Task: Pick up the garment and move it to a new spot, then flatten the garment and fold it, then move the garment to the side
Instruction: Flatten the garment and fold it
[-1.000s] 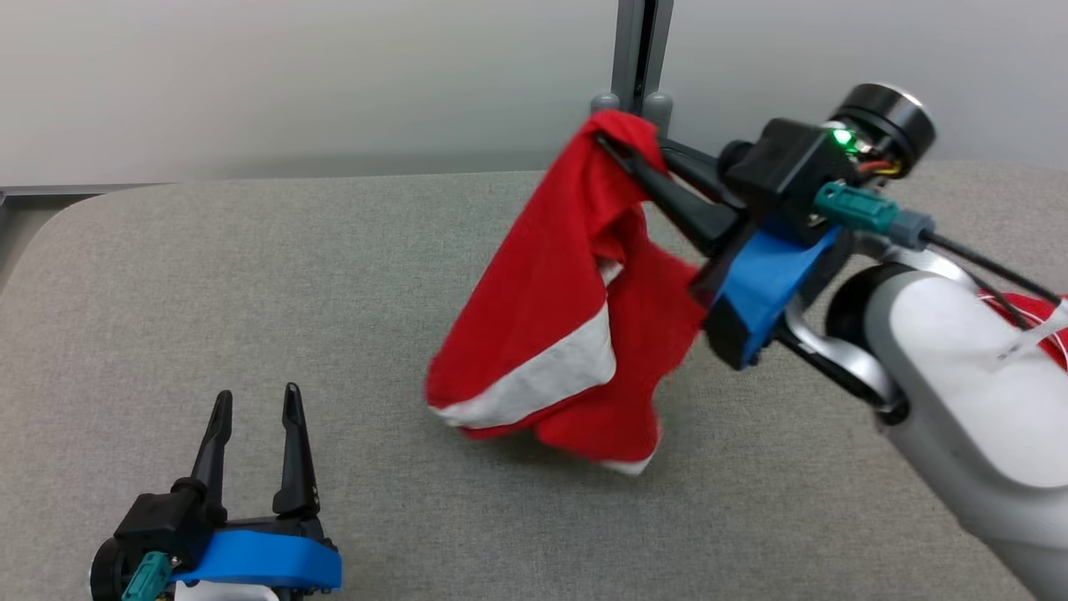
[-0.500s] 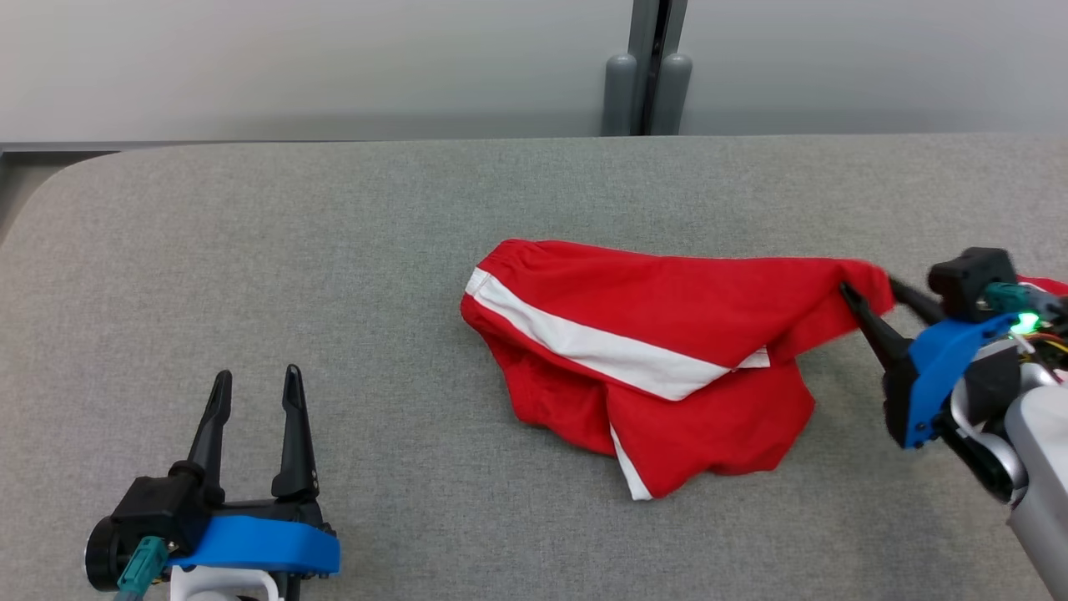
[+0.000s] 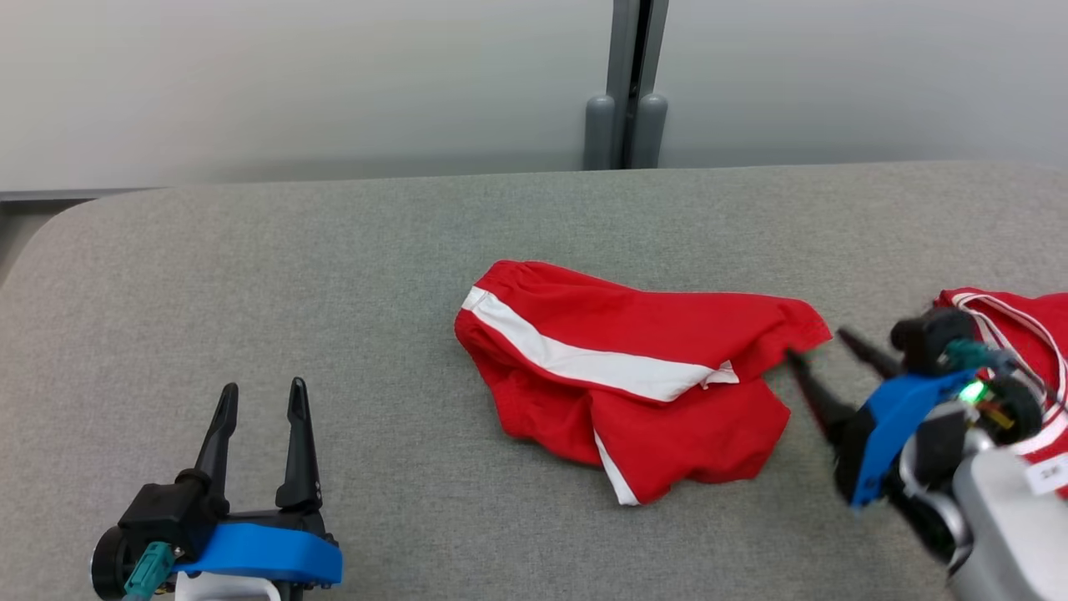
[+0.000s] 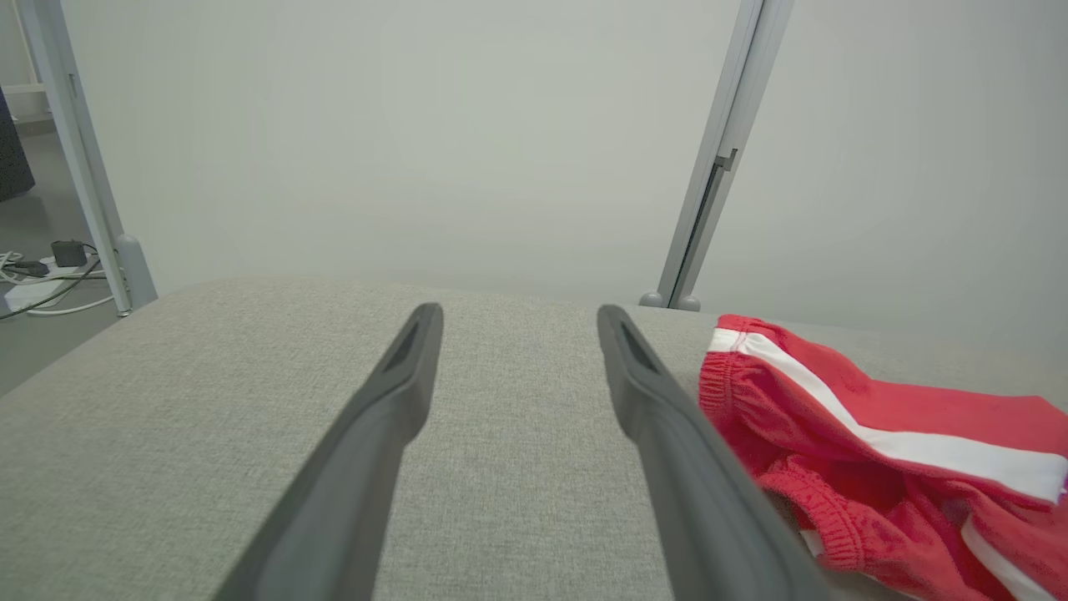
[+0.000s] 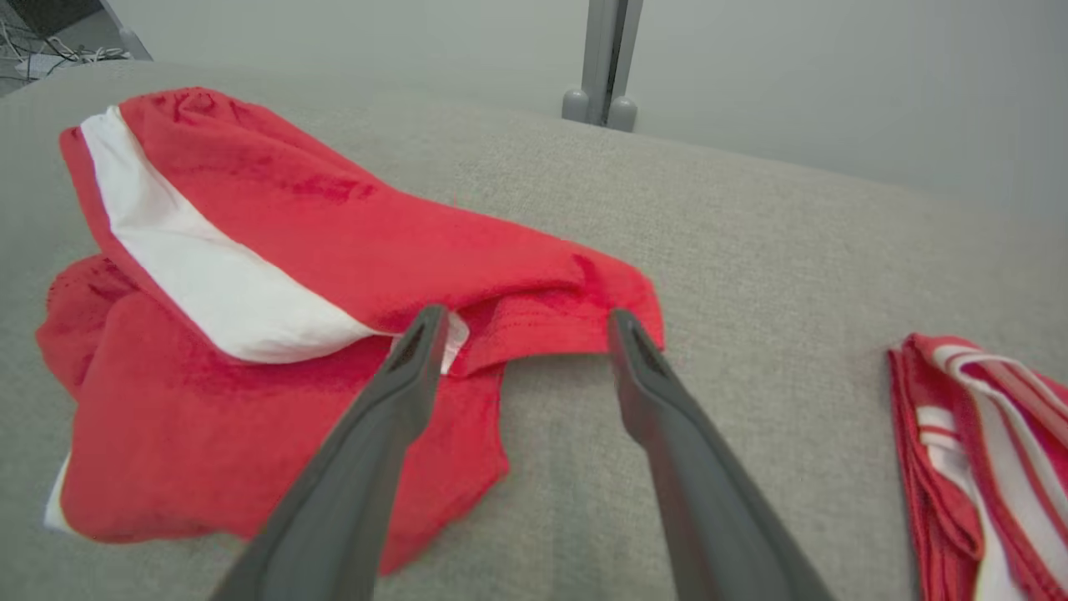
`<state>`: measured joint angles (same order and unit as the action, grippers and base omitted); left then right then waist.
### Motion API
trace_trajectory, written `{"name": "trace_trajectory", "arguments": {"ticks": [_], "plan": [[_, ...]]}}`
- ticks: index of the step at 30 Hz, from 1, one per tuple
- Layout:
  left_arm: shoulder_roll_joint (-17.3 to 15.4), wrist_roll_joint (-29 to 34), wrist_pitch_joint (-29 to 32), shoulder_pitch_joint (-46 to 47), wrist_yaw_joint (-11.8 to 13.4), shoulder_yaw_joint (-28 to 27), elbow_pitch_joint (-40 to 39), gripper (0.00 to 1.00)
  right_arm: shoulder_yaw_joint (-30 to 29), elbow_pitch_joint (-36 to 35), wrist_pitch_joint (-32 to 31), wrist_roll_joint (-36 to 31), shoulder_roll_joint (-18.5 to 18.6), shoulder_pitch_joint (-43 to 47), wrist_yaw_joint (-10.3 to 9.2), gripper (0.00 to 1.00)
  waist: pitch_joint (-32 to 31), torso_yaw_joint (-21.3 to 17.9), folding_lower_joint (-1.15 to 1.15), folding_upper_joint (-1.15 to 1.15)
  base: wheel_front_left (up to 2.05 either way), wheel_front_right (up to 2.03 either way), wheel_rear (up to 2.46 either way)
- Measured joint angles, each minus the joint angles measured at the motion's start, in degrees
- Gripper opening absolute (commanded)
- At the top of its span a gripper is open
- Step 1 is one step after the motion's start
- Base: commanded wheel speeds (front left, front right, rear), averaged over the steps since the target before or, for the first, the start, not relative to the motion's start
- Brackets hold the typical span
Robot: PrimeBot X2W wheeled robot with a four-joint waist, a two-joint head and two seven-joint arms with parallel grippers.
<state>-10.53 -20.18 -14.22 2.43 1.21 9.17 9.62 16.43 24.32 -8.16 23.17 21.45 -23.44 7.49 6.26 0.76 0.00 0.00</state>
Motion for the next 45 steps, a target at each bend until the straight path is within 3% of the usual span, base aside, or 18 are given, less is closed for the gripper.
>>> {"name": "trace_trajectory", "arguments": {"ticks": [4, 8, 14, 18, 23, 36, 40, 45], "plan": [[-0.05, -0.24, -0.01, -0.07, 0.0, 0.05, 0.01, 1.0, 1.49, -5.24, -7.12, 1.93, -3.01, 5.53, 0.0, 1.0, -0.25, -0.38, -0.01, 0.0, 0.0, 0.0, 0.0], [-0.29, -0.42, -0.07, 0.23, -0.09, -0.03, -0.19, 1.0, 0.42, -6.67, -9.23, 0.4, -5.67, 5.87, 0.01, 1.0, 0.92, -0.1, 0.0, 0.0, 0.0, 0.0, 0.0], [-0.6, -0.4, -0.1, 1.83, -0.45, 0.35, -0.08, 1.0, -4.26, 0.25, -12.66, -4.32, -11.23, 1.27, 0.0, 1.0, 3.05, 1.37, 0.0, 0.0, 0.0, 0.0, 0.0], [-0.73, -0.38, -0.26, 2.7, -0.75, 0.65, 0.3, 1.0, -11.28, 6.17, -13.81, -8.47, -14.4, -1.83, 0.0, 1.0, 4.1, 2.96, 0.0, 0.0, 0.0, 0.0, 0.0], [-0.63, -0.41, -0.35, 2.86, -0.8, 0.74, 0.9, 1.0, -16.71, 7.98, -13.89, -10.67, -16.97, -2.1, 0.0, 1.0, 4.52, 4.73, 0.0, 0.0, 0.0, 0.0, 0.0], [-0.81, -0.58, -0.59, 2.38, -0.68, 0.18, 0.81, 1.0, -23.65, -8.75, -16.92, -10.54, -18.29, 8.99, 0.0, 1.0, 3.45, 3.59, 0.0, 0.0, 0.0, 0.0, 0.0], [-1.15, -0.57, -0.59, 2.7, -0.68, 0.24, 0.69, 1.0, -24.06, -8.42, -17.85, -10.01, -18.5, 7.9, 0.0, 1.0, 4.19, 3.22, 0.0, 0.0, 0.0, 0.0, 0.0], [-1.37, -0.45, -0.58, 3.57, -0.75, 0.78, 0.63, 1.0, -24.9, -2.02, -17.01, -6.89, -18.51, 3.09, 0.0, 1.0, 5.12, 3.68, 0.0, 0.0, 0.0, 0.0, 0.0]]}}
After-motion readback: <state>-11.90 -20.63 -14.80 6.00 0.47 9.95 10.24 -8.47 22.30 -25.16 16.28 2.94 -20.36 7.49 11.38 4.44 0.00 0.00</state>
